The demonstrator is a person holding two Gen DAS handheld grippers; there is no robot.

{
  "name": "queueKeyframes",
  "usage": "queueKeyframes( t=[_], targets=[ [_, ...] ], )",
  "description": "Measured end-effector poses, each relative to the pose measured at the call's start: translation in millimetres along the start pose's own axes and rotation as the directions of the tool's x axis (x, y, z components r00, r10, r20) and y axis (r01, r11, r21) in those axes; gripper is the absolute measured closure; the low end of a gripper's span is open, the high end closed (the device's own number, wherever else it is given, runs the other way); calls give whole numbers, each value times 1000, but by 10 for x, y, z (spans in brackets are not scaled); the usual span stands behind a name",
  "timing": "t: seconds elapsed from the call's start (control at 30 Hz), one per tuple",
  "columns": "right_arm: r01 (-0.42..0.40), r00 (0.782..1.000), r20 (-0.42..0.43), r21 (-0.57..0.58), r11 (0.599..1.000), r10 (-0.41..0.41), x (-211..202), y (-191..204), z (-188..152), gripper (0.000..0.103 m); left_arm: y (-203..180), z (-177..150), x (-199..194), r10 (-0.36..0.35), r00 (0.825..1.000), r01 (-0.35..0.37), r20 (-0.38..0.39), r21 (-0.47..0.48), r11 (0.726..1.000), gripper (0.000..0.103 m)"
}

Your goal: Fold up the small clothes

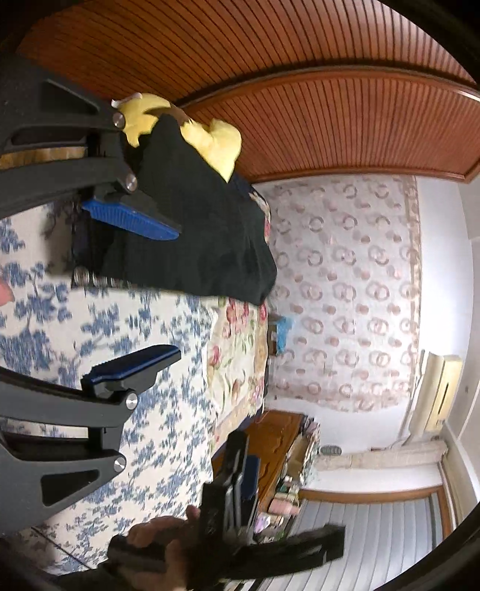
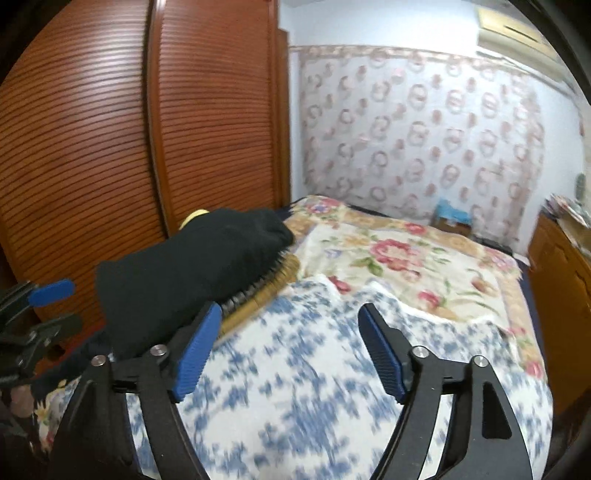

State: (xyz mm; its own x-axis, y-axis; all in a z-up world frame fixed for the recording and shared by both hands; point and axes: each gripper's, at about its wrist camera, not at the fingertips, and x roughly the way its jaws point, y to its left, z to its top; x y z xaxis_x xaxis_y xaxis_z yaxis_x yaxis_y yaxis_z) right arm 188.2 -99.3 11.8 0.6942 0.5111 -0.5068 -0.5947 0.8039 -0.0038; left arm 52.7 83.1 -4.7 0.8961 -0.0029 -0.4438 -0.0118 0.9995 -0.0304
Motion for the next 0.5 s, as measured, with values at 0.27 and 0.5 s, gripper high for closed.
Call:
queueKeyframes(
  t=[0.27, 0.5],
  targets=[
    [183, 981, 47, 83, 980, -188, -829, -228, -418, 17, -450, 94, -57, -54, 998, 54, 16, 32, 998, 44],
    [257, 958, 86, 155, 954, -272, -1336, -369, -562, 17, -741, 229, -130, -92, 995, 91, 25, 50, 995, 44]
  ],
)
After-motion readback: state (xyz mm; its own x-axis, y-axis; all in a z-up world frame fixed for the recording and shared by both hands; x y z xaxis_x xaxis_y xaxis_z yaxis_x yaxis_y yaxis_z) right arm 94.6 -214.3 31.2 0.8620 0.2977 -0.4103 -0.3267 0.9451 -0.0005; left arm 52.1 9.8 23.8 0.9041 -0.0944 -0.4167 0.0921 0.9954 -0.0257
